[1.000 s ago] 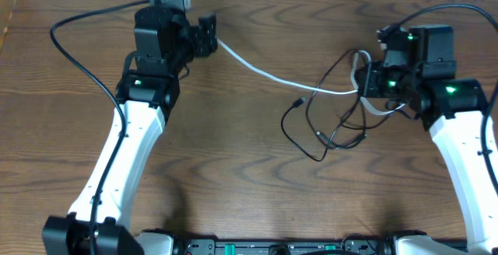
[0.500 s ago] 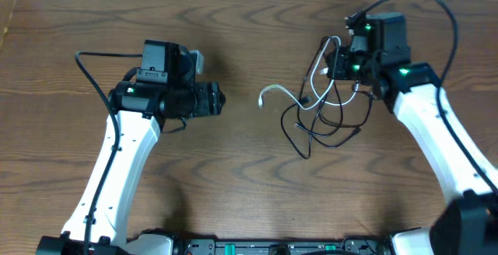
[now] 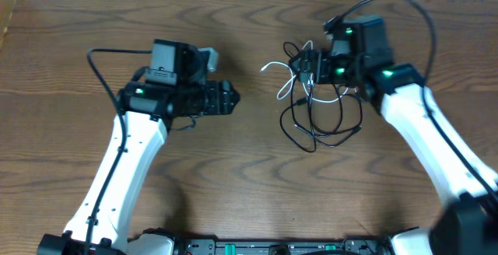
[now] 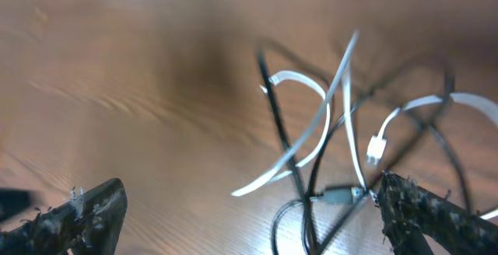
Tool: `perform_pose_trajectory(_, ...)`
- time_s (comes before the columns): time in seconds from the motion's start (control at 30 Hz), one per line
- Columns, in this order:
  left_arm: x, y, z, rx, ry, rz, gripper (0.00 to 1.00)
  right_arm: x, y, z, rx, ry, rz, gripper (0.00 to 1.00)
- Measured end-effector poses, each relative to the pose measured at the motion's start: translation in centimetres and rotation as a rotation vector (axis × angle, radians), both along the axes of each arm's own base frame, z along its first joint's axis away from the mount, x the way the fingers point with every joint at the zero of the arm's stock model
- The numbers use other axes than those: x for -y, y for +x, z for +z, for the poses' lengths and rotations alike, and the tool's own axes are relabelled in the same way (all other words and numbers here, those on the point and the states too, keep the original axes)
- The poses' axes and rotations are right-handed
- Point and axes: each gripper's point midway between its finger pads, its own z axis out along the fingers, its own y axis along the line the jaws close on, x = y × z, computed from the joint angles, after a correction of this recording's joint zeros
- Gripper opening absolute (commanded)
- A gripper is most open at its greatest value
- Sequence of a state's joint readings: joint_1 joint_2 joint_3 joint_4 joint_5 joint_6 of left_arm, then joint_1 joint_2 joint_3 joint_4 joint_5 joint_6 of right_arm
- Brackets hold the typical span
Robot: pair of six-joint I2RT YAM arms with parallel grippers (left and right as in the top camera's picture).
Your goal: Untangle cables
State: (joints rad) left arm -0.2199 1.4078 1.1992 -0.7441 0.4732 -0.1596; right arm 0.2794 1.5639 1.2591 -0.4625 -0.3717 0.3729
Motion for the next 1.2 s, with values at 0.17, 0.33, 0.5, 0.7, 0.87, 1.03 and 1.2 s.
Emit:
perform_pose_trajectory(0.17, 3.5, 0.9, 1.3, 0.111, -0.03, -0.089, 0.73, 4.7, -1.5, 8.5, 0.198, 0.033, -0.102, 0.99)
perform_pose_trajectory(0.33, 7.1, 2.5, 1.4, 0.2, -0.062, -0.161, 0.73, 9.8, -3.4, 11.2, 0.242, -0.013, -0.246, 0.99)
perform_pose_trajectory(0.5, 10.5, 3.9, 0.0, 0.246, -0.084, -0.222, 0.73, 12.4, -3.9, 8.5, 0.132, -0.067, -0.325, 0.99)
perform_pose_trajectory(0.7, 13.1, 6.3, -3.5, 0.276, -0.078, -0.241, 0.73, 12.9, -3.8, 5.9, 0.043, -0.102, -0.326, 0.99)
perform_pose_trajectory(0.87, 13.8, 8.3, -7.2, 0.272, -0.061, -0.229, 0.73, 12.8, -3.4, 3.9, -0.016, -0.122, -0.314, 0.99)
perform_pose_trajectory(1.03, 14.4, 9.8, -9.5, 0.294, -0.059, -0.22, 0.12, 12.7, -2.9, 2.4, -0.057, -0.13, -0.303, 0.99)
perform_pose_trajectory(1.2, 13.8, 10.3, -9.2, 0.291, -0.061, -0.18, 0.08, 12.4, -2.6, 1.4, -0.079, -0.133, -0.281, 0.99)
